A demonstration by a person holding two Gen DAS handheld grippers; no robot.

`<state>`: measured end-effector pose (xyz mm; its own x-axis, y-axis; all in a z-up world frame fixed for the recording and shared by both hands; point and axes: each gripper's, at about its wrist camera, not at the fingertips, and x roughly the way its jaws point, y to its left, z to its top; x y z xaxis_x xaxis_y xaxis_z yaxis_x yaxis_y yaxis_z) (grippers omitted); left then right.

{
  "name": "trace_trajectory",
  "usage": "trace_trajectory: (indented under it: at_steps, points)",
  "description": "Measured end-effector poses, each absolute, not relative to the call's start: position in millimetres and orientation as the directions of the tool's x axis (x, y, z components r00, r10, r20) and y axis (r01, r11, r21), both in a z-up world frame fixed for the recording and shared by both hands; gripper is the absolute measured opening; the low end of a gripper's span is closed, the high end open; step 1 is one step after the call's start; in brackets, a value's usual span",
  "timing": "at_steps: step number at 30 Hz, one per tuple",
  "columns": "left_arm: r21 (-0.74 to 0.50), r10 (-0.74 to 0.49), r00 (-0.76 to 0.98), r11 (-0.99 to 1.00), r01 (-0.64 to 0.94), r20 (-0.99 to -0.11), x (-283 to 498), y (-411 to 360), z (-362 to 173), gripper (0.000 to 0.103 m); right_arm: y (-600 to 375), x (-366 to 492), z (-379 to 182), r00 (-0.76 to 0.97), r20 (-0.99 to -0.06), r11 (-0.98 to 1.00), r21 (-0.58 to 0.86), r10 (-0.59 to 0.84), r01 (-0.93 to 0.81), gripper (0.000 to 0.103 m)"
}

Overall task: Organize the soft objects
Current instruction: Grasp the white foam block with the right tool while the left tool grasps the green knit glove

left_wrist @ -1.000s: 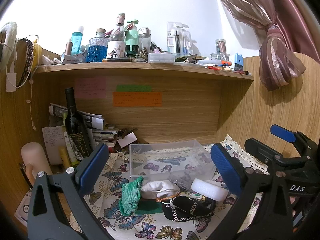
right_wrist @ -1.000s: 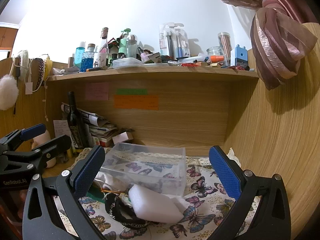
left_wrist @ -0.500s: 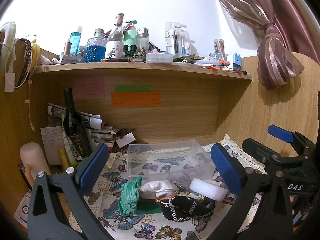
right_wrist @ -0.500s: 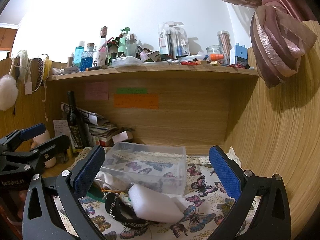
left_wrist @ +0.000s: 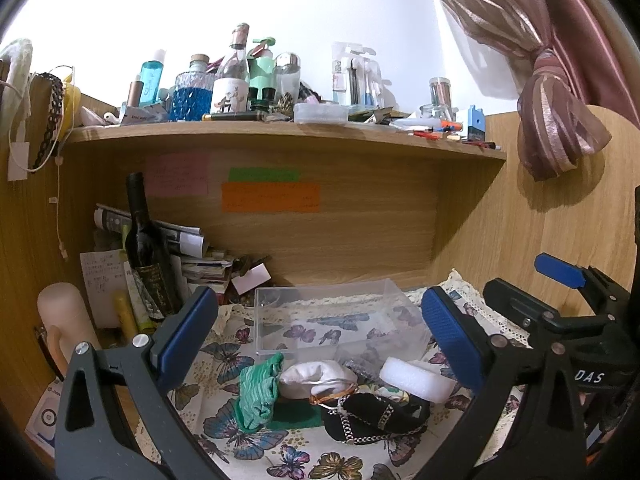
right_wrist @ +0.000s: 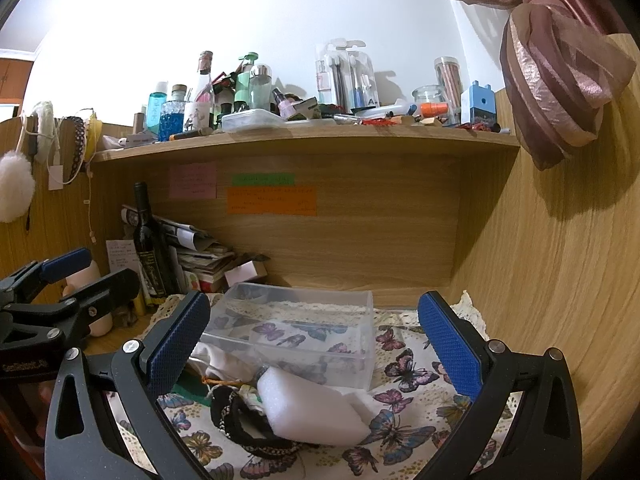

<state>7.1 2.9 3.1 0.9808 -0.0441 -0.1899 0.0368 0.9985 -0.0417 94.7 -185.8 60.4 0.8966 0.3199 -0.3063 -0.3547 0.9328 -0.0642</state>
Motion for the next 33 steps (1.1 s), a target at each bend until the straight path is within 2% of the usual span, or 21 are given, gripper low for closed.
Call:
trace_trajectory:
  at_steps: [6,8,10,12,20,28,31,32,33]
  points:
    - [-0.064,-0.044,0.972,0.998,0.031,-0.229,20.5,15.9,-10.8,0.102,-188.0,104.3,50.0,0.890,-0.333,0.935,-0.062,0.312,-0.350,0.103]
    - [-0.067,-0.036,0.964,0.998,0.019,-0.263,27.5,20.5,-19.7,0.095,-191.3,110.4,43.0,0.880,-0.357,0.934,-0.047,0.314,-0.353,0.103]
    - [-0.063,-0.026,0.948,0.998,0.007,-0.316,37.6,24.2,-29.9,0.082,-193.8,117.1,35.1,0.865,-0.387,0.933,-0.031,0.319,-0.359,0.103]
    - [-0.071,-0.029,0.932,0.997,0.003,-0.362,45.9,28.6,-41.9,0.080,-195.2,123.9,24.8,0.848,-0.424,0.932,-0.024,0.318,-0.362,0.102]
    - [-0.113,-0.035,0.857,0.993,-0.027,-0.515,70.4,49.2,-85.9,0.065,-191.3,142.2,-12.4,0.753,-0.566,0.913,-0.001,0.336,-0.408,0.084]
    - [-0.146,-0.046,0.821,0.988,-0.046,-0.568,81.3,63.1,-100.9,0.046,-178.2,148.5,-35.9,0.672,-0.637,0.885,0.035,0.378,-0.465,0.081]
    - [-0.135,-0.045,0.810,0.990,-0.042,-0.585,83.4,62.3,-106.0,0.044,-175.5,152.6,-44.2,0.656,-0.665,0.886,0.019,0.356,-0.462,0.069]
    - [-0.126,-0.039,0.805,0.991,-0.045,-0.593,84.4,61.2,-108.4,0.043,-175.1,154.0,-46.1,0.653,-0.672,0.888,0.018,0.350,-0.459,0.067]
    - [-0.121,-0.036,0.801,0.992,-0.046,-0.598,85.8,60.9,-110.3,0.038,-176.4,156.8,-48.8,0.646,-0.682,0.892,0.021,0.343,-0.452,0.067]
